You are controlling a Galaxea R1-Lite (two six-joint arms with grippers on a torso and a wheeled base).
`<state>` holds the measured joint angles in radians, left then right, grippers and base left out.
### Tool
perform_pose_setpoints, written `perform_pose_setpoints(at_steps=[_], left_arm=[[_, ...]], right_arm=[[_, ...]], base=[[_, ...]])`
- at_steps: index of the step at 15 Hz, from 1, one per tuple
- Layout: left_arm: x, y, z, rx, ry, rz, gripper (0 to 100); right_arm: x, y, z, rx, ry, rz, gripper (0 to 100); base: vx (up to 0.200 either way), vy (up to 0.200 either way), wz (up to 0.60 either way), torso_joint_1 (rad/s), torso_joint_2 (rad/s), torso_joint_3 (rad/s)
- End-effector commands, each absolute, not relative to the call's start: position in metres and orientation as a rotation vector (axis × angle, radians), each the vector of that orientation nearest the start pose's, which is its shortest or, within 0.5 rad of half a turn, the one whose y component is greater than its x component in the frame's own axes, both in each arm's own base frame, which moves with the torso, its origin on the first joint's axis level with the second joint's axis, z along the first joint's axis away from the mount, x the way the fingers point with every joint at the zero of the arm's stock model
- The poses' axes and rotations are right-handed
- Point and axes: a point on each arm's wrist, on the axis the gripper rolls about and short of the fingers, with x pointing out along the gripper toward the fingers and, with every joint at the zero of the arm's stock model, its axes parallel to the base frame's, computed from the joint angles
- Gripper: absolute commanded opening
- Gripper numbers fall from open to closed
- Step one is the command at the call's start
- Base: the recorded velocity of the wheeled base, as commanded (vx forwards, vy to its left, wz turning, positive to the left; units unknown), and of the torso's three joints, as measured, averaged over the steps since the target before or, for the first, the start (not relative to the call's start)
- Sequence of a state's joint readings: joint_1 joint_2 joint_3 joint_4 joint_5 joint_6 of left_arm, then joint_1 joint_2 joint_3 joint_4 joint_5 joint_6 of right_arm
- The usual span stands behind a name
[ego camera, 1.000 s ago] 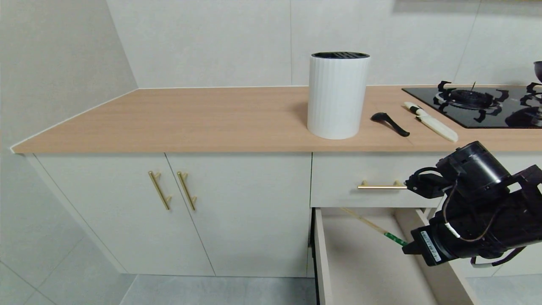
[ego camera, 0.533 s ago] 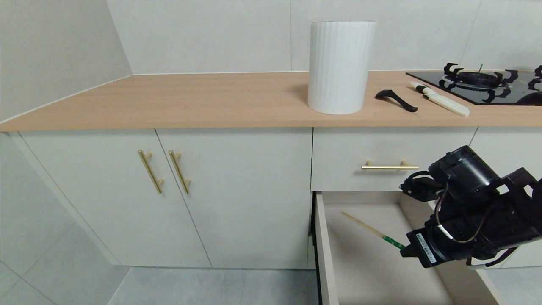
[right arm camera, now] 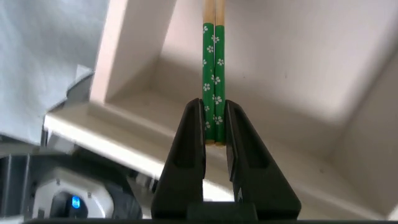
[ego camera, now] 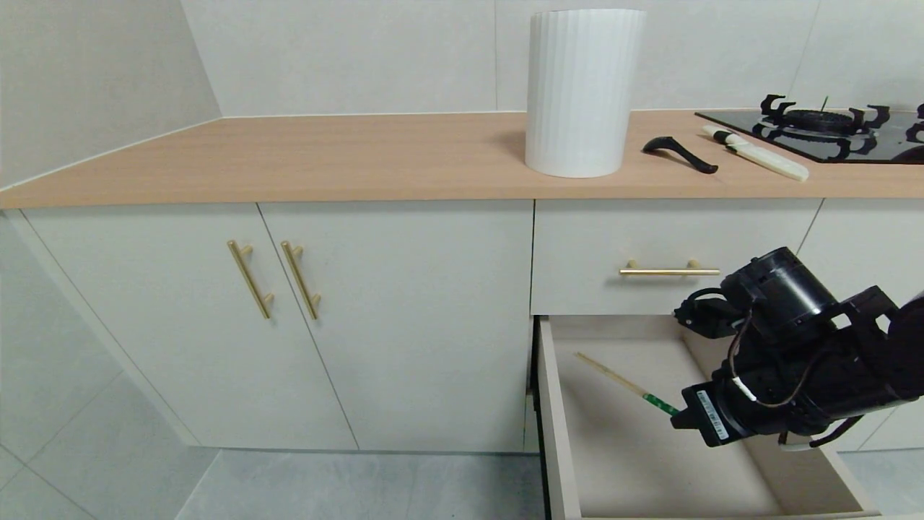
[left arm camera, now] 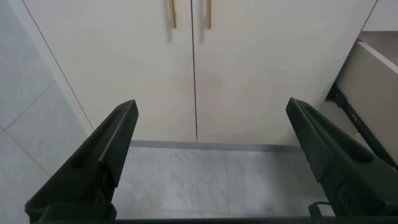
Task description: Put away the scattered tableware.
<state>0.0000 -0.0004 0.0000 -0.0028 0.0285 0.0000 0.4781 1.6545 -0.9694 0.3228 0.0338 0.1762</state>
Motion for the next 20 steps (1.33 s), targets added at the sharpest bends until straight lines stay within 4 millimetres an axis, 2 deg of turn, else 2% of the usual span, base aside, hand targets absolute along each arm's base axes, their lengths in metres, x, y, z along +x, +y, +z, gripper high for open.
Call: perform_pose_setpoints(at_steps=[1, 3, 7, 8, 9, 11, 12, 13, 15, 20], left_arm=[[-0.023, 0.001, 0.076, 0.0, -0.003, 0.031, 100], [-0.023, 0.001, 0.076, 0.0, -0.003, 0.029, 100], [-0.023, 0.001, 0.076, 0.0, -0.003, 0.029, 100], [-0.023, 0.001, 0.076, 0.0, -0.003, 0.029, 100], [-0.023, 0.001, 0.076, 0.0, -0.003, 0.029, 100], [-0.023, 0.001, 0.076, 0.0, -0.003, 0.029, 100], [-0.023, 0.001, 0.076, 0.0, -0.003, 0.029, 100], [-0.023, 0.001, 0.076, 0.0, -0.003, 0.029, 100], [-0.023, 0.001, 0.076, 0.0, -0.003, 0.029, 100], [-0.023, 0.001, 0.076, 0.0, -0.003, 0.029, 100]], right_arm=[[0.237, 0.124, 0.155, -0.071, 1.041, 0.373, 0], [0.249, 0.129, 0.142, -0.073, 1.059, 0.319, 0], [0.284, 0.146, 0.111, 0.048, 1.082, 0.171, 0], [0.287, 0.148, 0.108, 0.061, 1.089, 0.16, 0], [0.296, 0.152, 0.096, 0.07, 1.113, 0.141, 0], [0.302, 0.155, 0.087, 0.088, 1.107, 0.134, 0], [0.309, 0.159, 0.074, 0.097, 1.102, 0.127, 0], [0.31, 0.16, 0.069, 0.093, 1.104, 0.121, 0], [0.317, 0.162, 0.043, 0.051, 1.139, 0.069, 0], [0.326, 0.166, 0.009, 0.033, 1.149, 0.047, 0]], base=[[0.0, 0.0, 0.0, 0.0, 0.0, 0.0], [0.0, 0.0, 0.0, 0.0, 0.0, 0.0], [0.0, 0.0, 0.0, 0.0, 0.0, 0.0], [0.0, 0.0, 0.0, 0.0, 0.0, 0.0], [0.0, 0.0, 0.0, 0.0, 0.0, 0.0], [0.0, 0.0, 0.0, 0.0, 0.0, 0.0], [0.0, 0.0, 0.0, 0.0, 0.0, 0.0], [0.0, 0.0, 0.0, 0.0, 0.0, 0.0], [0.0, 0.0, 0.0, 0.0, 0.0, 0.0], [0.0, 0.0, 0.0, 0.0, 0.0, 0.0]])
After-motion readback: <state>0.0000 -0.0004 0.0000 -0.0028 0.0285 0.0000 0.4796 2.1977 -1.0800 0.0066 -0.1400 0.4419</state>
